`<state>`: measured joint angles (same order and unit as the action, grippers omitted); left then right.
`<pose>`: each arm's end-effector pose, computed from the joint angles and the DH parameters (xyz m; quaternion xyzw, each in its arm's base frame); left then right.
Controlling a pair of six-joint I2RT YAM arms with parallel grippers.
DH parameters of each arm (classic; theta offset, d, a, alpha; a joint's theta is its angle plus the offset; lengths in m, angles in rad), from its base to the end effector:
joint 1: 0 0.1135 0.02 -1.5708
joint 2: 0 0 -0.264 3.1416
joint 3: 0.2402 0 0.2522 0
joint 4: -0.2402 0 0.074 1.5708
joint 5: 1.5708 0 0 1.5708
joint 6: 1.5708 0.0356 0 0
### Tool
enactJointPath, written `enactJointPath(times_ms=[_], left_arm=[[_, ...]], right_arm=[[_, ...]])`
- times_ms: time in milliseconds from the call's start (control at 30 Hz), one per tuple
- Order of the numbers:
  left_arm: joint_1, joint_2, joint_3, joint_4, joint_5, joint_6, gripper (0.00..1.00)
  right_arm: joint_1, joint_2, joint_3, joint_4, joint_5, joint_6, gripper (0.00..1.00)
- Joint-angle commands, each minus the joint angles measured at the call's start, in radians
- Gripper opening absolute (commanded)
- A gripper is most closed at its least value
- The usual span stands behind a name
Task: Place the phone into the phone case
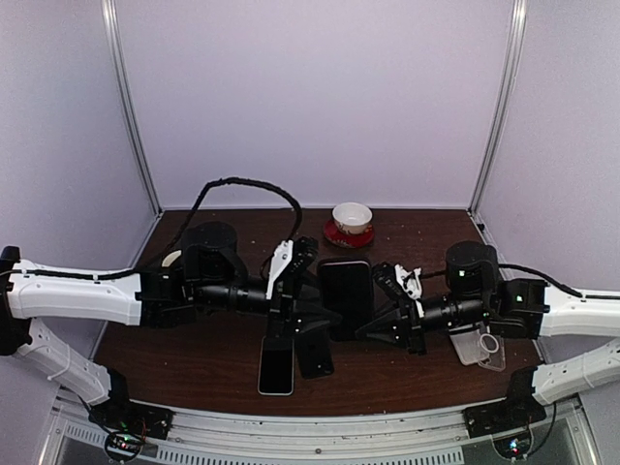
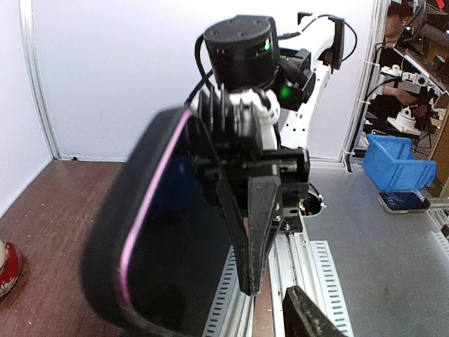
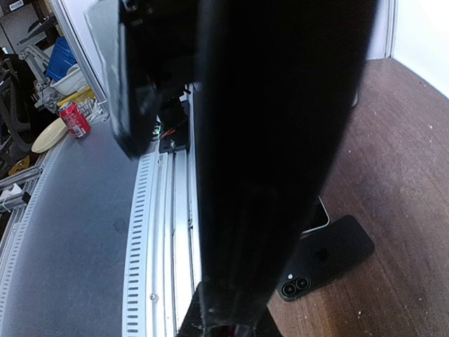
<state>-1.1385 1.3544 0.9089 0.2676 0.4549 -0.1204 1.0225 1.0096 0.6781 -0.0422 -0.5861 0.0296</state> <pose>0.1176 -0.2921 0.3012 0.4905 0.5821 -0.5078 0.4034 0.1016 0.2041 0.2762 -0.5198 0.6179 0.4772 0.3467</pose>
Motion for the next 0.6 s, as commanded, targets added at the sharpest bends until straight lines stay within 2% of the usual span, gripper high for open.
enactJointPath(times_ms=[0,133,200,300,400,467,567], left_arm=[[-0.001,-0.060,0.033,-0.011,-0.054,0.087,0.55],[0.000,-0.029,0.088,-0.100,-0.017,0.110,0.55],[0.000,-0.009,0.106,-0.113,0.020,0.103,0.60],[0.000,-0.018,0.084,-0.069,0.059,0.092,0.68],[0.001,-0.062,0.018,0.024,0.069,0.093,0.74],[0.000,-0.064,-0.001,0.055,0.087,0.085,0.73],[0.001,-0.027,0.025,0.065,0.120,0.042,0.67]], right_arm=[[-0.002,-0.024,0.041,-0.033,-0.024,0.024,0.00],[-0.002,-0.043,0.047,-0.016,-0.040,0.018,0.00],[-0.002,-0.054,0.054,0.004,-0.033,0.026,0.00],[-0.014,-0.078,0.079,0.006,-0.009,0.048,0.00],[-0.025,-0.116,0.088,0.077,0.004,0.085,0.00],[-0.025,-0.127,0.091,0.134,0.010,0.100,0.00],[-0.025,-0.116,0.105,0.169,0.012,0.101,0.00]])
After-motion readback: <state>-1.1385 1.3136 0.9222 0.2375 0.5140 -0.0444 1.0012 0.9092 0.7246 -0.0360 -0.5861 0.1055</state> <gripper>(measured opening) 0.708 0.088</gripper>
